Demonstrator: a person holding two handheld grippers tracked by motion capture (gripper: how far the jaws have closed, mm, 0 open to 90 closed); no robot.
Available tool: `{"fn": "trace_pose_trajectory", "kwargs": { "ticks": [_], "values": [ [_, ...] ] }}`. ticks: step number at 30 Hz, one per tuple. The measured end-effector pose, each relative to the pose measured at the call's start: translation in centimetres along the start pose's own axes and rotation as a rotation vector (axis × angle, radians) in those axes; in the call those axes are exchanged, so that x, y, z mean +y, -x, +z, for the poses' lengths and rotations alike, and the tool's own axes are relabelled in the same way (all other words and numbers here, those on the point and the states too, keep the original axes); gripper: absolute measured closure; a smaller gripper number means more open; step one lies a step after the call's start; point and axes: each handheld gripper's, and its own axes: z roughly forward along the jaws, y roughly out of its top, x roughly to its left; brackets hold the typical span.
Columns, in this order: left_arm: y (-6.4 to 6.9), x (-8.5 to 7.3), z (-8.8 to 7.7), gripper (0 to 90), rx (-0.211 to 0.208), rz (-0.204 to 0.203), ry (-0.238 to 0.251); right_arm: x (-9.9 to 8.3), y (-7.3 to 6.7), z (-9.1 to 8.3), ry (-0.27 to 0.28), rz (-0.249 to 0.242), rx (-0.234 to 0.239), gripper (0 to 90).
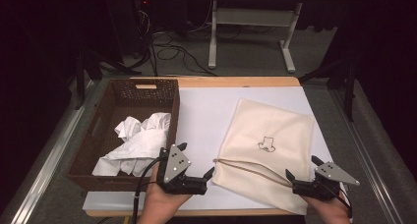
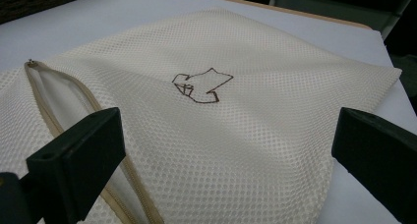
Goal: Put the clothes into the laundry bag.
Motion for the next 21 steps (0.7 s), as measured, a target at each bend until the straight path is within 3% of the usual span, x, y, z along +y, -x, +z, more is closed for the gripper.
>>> {"fn": "trace_pose_trajectory", "kwargs": {
  "ticks": [9,21],
  "values": [
    [-3.7,0.2,-2.7,1.3,0.105,-0.049,0.03,0.0,0.0,0.2,-0.008,-0.002,0.005,0.2],
    [-7.5,-0.8,-4.8,1.6,0.213,-0.112,0.041,-0.1,0.1,0.2,-0.012,0.0,0.004,0.3]
  ]
}}
